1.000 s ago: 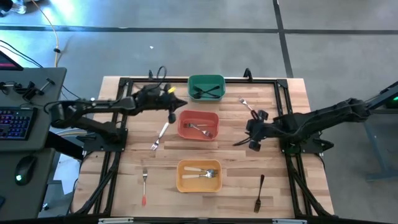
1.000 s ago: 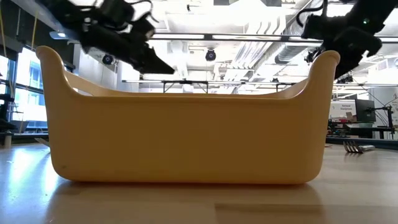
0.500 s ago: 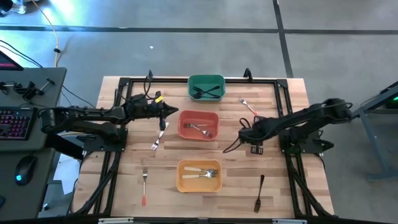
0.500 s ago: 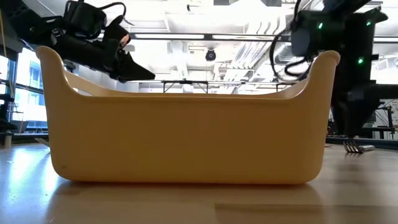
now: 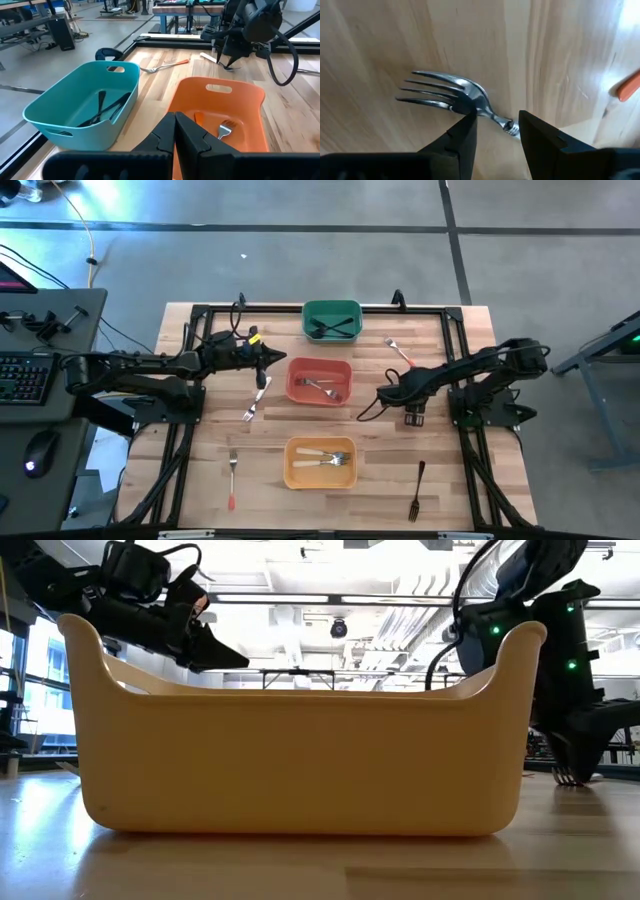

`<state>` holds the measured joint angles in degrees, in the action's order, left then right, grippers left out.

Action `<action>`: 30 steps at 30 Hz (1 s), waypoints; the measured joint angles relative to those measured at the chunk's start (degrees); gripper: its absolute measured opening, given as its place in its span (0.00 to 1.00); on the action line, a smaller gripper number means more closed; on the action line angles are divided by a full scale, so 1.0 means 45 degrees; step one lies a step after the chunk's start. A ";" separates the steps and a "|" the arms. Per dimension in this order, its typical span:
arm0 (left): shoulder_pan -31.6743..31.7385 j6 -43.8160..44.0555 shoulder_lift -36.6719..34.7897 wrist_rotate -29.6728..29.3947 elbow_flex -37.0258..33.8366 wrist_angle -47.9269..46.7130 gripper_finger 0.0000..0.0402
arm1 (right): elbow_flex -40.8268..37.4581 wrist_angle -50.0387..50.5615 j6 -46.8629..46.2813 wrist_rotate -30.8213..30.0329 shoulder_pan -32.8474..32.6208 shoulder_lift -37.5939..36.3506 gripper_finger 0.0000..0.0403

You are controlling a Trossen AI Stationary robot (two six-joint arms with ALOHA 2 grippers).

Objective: Sort silverware by color (type)
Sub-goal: Put the white fork into the yellow bin

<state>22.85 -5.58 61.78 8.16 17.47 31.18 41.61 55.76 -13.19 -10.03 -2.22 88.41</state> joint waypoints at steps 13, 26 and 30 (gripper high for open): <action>-0.0005 0.0010 0.0005 0.0005 0.0000 -0.0111 0.00 | 0.0049 -0.0943 -0.0061 0.0988 0.0144 0.0392 0.32; 0.0000 0.0199 0.0006 0.0005 0.0005 -0.0190 0.00 | 0.1668 -0.1467 -0.1009 0.1670 0.1001 0.0489 0.21; 0.0000 0.0199 0.0005 0.0005 0.0005 -0.0335 0.00 | 0.2246 -0.0885 -0.0558 0.1547 0.0769 0.0479 0.24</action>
<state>22.85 -4.69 61.80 8.19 17.50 29.67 51.72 51.78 -15.70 -3.07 1.24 90.56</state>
